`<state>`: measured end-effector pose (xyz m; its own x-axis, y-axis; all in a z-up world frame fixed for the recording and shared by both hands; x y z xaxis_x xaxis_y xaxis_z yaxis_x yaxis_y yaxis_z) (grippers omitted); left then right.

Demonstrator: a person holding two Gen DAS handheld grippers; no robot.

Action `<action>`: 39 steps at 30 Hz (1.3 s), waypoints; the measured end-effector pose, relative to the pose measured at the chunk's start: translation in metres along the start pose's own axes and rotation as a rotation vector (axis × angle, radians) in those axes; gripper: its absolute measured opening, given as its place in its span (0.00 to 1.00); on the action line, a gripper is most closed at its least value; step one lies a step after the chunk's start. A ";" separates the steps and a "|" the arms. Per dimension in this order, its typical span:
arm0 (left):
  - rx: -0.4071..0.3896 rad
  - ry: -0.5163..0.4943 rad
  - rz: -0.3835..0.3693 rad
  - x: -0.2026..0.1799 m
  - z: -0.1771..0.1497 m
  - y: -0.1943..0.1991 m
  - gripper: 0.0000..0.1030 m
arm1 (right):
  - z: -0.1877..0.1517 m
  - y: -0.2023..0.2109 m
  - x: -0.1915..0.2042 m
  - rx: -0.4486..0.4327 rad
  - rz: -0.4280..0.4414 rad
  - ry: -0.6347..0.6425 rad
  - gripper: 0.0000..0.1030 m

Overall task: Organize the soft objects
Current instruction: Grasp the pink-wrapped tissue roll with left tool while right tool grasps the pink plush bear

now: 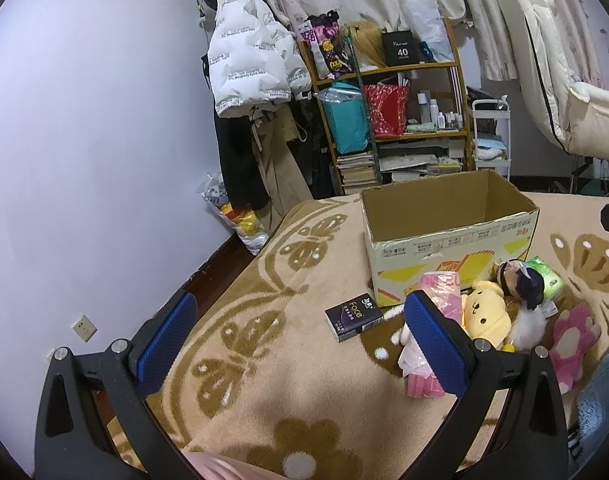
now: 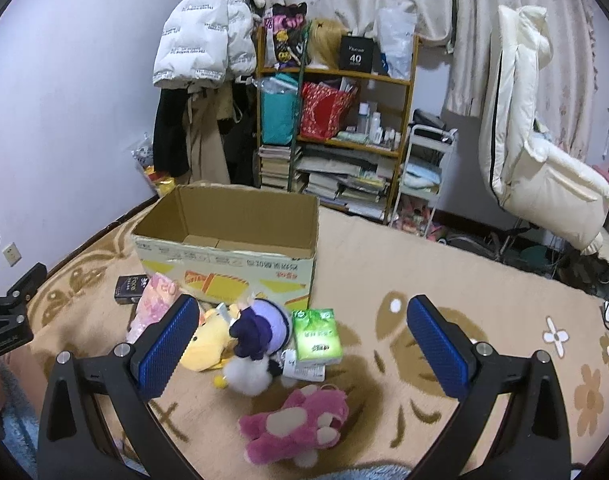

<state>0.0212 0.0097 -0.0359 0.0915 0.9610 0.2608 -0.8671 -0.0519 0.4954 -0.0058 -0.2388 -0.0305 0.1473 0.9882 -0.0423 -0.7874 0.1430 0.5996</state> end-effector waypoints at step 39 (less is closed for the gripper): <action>0.371 -0.030 -0.237 -0.090 0.008 -0.099 1.00 | -0.044 -0.099 -0.032 0.534 0.064 -0.254 1.00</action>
<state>0.1028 -0.0740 -0.1015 0.2857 0.9501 0.1249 -0.5863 0.0702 0.8070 0.0413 -0.2818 -0.1241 0.2995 0.9405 0.1602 -0.3992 -0.0290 0.9164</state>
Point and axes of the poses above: each gripper's, at about its wrist camera, not at the fingertips, and y roughly against the way its jaws point, x to its left, z to its top, the point moved 2 cm from there along -y, roughly the way its jaws point, and after that the axes turned 2 degrees about x, right-handed, at the moved point
